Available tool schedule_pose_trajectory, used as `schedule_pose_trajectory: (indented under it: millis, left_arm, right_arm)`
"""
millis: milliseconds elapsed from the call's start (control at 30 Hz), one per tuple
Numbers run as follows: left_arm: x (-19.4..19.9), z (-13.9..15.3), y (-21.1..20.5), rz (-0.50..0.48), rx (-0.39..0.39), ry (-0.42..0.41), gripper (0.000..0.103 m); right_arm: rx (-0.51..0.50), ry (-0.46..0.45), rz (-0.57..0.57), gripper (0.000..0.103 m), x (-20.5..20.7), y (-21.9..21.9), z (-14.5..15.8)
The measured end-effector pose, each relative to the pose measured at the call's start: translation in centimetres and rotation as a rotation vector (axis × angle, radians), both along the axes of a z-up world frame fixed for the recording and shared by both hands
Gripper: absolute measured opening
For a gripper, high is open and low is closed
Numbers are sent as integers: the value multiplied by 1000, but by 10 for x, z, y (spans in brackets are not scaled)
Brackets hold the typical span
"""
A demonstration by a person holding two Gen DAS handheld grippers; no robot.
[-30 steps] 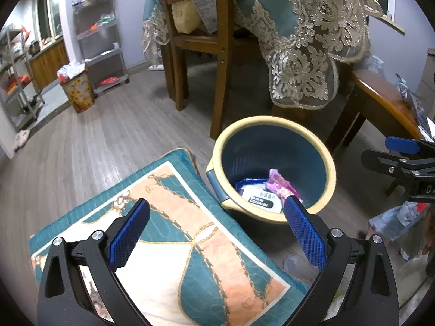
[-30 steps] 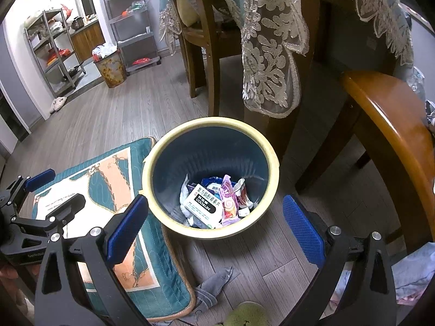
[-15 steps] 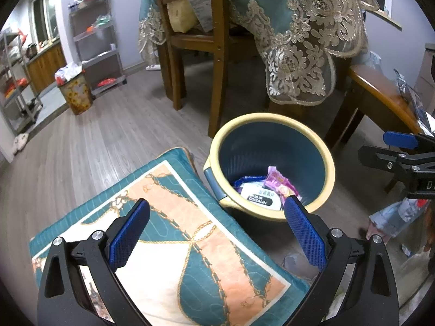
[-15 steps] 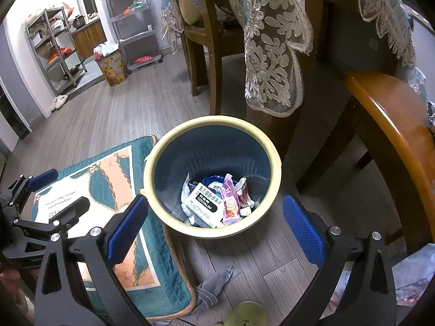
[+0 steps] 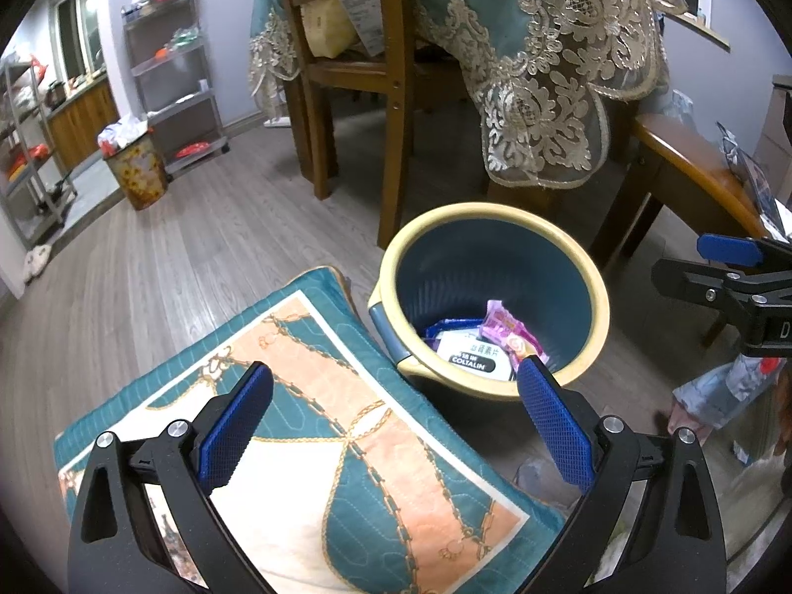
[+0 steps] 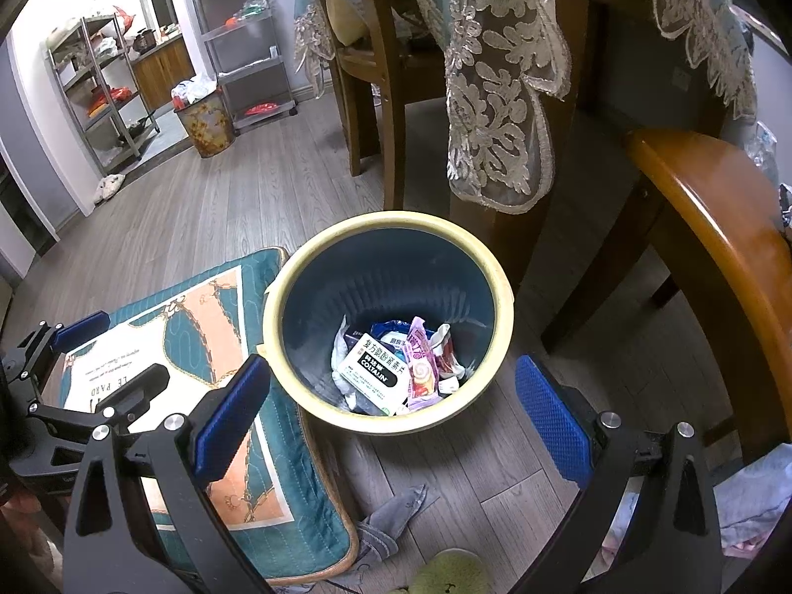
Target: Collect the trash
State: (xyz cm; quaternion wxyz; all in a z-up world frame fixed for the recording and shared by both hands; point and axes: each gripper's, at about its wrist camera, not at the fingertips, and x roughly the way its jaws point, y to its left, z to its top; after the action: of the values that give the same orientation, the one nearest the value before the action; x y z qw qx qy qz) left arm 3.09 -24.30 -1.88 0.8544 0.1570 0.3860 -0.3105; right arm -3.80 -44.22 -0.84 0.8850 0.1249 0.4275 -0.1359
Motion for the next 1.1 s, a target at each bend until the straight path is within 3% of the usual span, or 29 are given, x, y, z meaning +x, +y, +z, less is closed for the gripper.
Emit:
schedule_pose_trajectory:
  millis: [1100]
  left_arm:
    - [-3,1,0,-12,0,-1,98]
  right_arm:
    - [3,0,-2,97,0,0,0]
